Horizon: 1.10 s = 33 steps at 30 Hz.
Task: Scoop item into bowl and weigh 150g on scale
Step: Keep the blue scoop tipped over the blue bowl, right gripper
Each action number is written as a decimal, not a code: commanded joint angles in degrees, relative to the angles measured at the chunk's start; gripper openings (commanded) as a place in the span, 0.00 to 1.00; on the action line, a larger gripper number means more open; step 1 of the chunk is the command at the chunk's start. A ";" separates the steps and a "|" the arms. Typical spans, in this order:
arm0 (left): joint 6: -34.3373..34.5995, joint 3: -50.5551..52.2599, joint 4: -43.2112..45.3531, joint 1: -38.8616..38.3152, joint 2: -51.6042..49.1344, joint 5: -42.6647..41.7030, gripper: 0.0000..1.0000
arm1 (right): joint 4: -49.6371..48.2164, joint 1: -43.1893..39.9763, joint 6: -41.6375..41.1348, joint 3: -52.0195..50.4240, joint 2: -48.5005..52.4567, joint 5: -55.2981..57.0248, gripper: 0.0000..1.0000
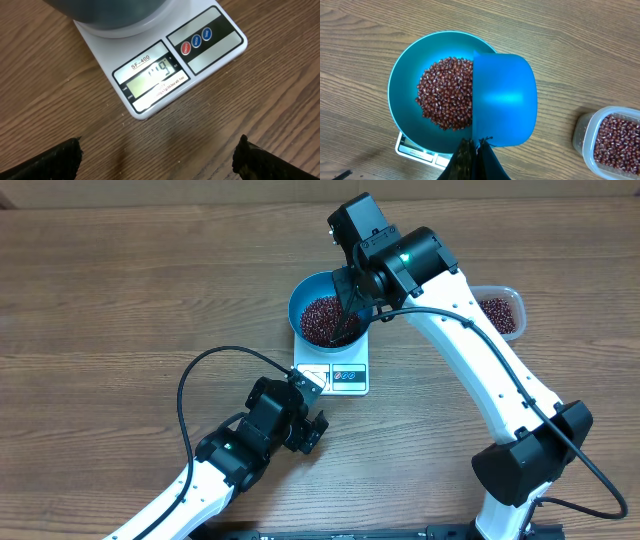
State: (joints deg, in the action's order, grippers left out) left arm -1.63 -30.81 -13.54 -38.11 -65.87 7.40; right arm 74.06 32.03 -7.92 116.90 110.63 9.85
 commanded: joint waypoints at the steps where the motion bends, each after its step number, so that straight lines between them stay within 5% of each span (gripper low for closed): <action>1: 0.35 -1.31 0.09 0.22 -0.09 0.68 1.00 | -0.50 0.31 -0.63 2.10 -2.29 0.63 0.04; 33: 0.35 -1.31 0.09 0.22 -0.09 0.68 1.00 | -0.68 0.00 -1.03 2.10 -2.29 -2.23 0.04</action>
State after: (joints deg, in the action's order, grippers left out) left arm -1.63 -30.81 -13.54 -38.11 -65.87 7.40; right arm 73.73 32.01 -8.56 116.90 110.63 9.23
